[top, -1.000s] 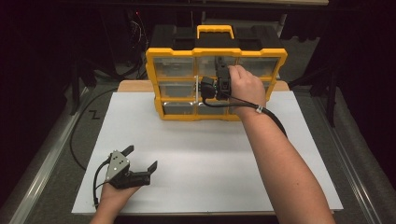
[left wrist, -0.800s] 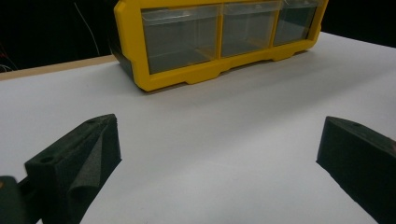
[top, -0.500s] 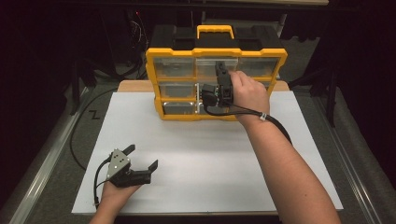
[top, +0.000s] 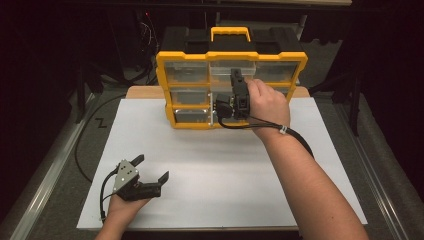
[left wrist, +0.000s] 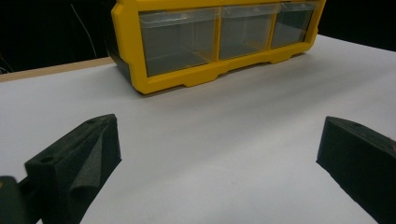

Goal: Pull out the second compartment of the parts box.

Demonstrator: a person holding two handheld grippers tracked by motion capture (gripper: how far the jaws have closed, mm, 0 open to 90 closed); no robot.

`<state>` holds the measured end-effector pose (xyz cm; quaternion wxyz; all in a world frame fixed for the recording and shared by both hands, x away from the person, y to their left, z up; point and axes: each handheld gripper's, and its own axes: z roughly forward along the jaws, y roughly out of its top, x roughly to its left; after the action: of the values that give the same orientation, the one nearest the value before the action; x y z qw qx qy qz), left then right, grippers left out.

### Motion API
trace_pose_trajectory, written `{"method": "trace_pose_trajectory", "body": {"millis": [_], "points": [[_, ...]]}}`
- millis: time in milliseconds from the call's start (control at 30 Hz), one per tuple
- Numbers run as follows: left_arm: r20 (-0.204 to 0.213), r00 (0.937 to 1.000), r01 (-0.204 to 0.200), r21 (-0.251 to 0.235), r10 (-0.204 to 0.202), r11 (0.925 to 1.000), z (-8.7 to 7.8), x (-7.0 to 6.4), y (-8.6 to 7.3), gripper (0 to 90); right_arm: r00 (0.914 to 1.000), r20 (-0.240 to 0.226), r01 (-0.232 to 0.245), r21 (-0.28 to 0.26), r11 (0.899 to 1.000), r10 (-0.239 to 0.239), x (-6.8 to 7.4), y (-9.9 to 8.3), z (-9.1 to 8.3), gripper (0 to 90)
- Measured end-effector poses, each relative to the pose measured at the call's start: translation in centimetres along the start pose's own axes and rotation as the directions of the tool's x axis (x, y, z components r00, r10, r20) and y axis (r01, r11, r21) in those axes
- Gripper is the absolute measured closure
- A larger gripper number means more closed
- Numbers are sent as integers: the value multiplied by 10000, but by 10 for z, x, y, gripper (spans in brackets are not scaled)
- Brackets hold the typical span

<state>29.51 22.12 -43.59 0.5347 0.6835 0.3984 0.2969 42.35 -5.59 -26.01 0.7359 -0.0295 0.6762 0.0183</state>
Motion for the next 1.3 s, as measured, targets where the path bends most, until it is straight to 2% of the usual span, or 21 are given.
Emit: {"method": "trace_pose_trajectory", "body": {"millis": [67, 200, 367, 533, 733, 1133, 1300], "points": [[-6, 10000, -46, 51, 46, 10000, 0, 0, 0, 3, 10000, -47, 77, 12, 10000, -77, -2, 0, 1, 730], [-1, 10000, -59, 48, 59, 10000, 0, 1, 0, 3, 9992, -377, -87, 86, 9999, 90, -9, -2, 5, 699], [21, 10000, -90, 56, 89, 9999, 0, 0, 0, 4, 9971, -756, 17, 230, 9997, 1, -10, -4, 8, 724], [40, 9999, -128, 64, 128, 9999, 0, 0, 0, 4, 9976, -677, 153, 311, 9994, -132, -9, -3, 9, 793], [36, 9999, -140, 91, 139, 9999, 0, 0, -1, 4, 9990, -446, 99, 314, 9995, -85, -7, -3, 7, 807], [49, 9998, -168, 41, 168, 9999, -1, -1, 0, 4, 9997, -256, -39, -21, 10000, 39, -7, -6, -28, 808], [22, 9999, -154, 30, 154, 9999, -1, -1, 0, 3, 9998, -169, -92, -114, 9999, 90, -6, -7, -38, 808]]}}
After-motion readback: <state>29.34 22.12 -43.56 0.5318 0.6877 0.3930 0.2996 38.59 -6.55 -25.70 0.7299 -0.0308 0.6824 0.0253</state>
